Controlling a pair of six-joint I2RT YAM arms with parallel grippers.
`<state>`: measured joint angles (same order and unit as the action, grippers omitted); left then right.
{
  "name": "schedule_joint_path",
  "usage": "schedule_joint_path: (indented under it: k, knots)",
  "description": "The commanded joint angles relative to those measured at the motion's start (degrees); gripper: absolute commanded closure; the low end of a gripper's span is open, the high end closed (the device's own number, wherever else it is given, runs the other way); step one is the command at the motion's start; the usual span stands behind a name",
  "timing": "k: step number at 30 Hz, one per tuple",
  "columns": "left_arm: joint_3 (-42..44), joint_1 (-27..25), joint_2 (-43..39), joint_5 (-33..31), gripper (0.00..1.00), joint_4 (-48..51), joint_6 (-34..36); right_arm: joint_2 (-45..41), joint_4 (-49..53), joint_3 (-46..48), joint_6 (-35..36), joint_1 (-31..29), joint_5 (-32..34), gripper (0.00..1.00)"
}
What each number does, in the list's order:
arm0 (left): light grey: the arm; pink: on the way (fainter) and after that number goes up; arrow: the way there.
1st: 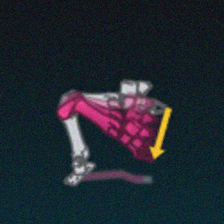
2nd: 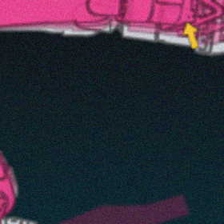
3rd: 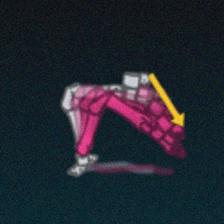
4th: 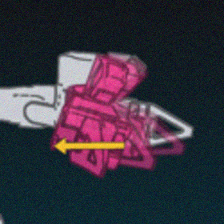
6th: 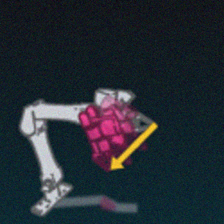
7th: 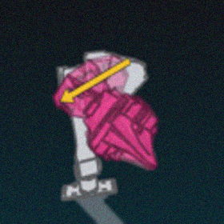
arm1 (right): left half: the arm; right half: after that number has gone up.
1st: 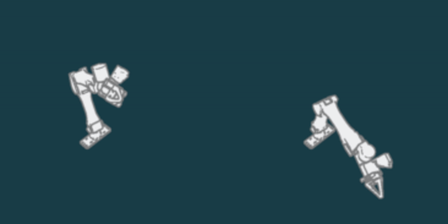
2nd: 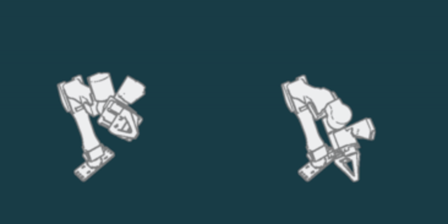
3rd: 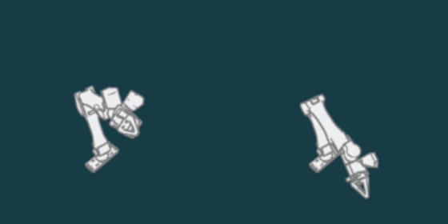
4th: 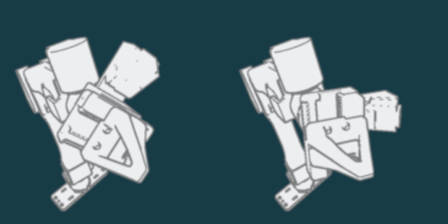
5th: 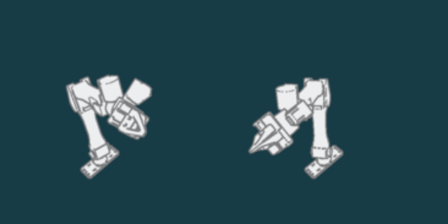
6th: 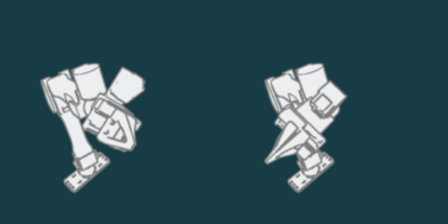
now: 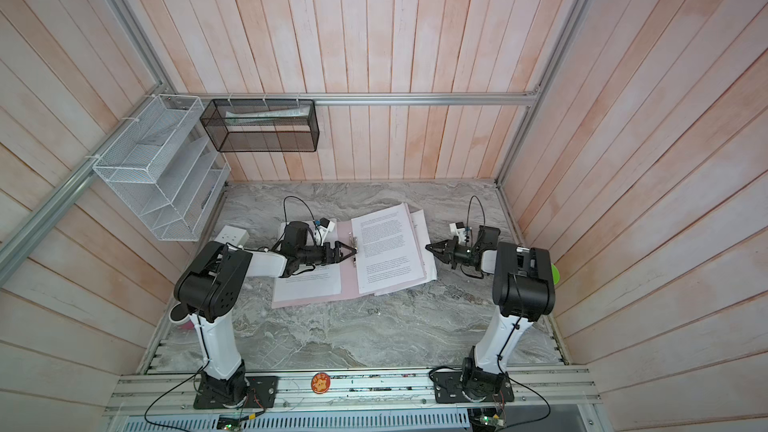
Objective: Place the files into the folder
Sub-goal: 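Lift the document with the right gripper and carry it over the folder, then lower the document onto the folder over the clip with the right gripper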
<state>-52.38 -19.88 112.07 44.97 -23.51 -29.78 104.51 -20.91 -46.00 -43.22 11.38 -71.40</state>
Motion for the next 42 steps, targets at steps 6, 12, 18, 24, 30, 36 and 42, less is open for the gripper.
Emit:
schedule_joint_path:
  k: [6,12,18,24,30,36,42]
  knots:
    - [-0.7,0.2,-0.7,-0.3,0.0,0.8,-0.1,-8.2,-29.1,3.2,-27.0,4.3,0.5,1.0]
    - [-0.7,0.2,-1.4,-1.1,0.0,0.9,-0.5,-14.0,-36.2,1.0,-35.3,5.0,4.0,1.0]
    - [-0.8,0.3,-2.5,-1.6,0.0,1.3,-0.8,-19.8,-35.1,-4.0,-38.9,4.7,7.6,1.0]
    - [-0.3,0.6,-4.1,-2.4,0.0,-0.3,-2.9,-23.7,-31.9,-9.5,-38.4,0.1,9.0,1.0]
    - [2.4,1.9,-8.7,-3.4,0.0,-1.7,-5.2,-23.8,-26.7,-13.5,-32.7,-7.4,9.3,1.0]
    - [5.5,3.2,-15.1,-4.8,0.0,0.6,-4.8,-20.2,-26.9,-13.6,-28.8,-12.1,6.5,1.0]
    - [7.5,3.8,-18.4,-6.2,0.0,2.9,-3.2,-16.7,-22.7,-6.8,-22.3,-11.7,5.6,1.0]
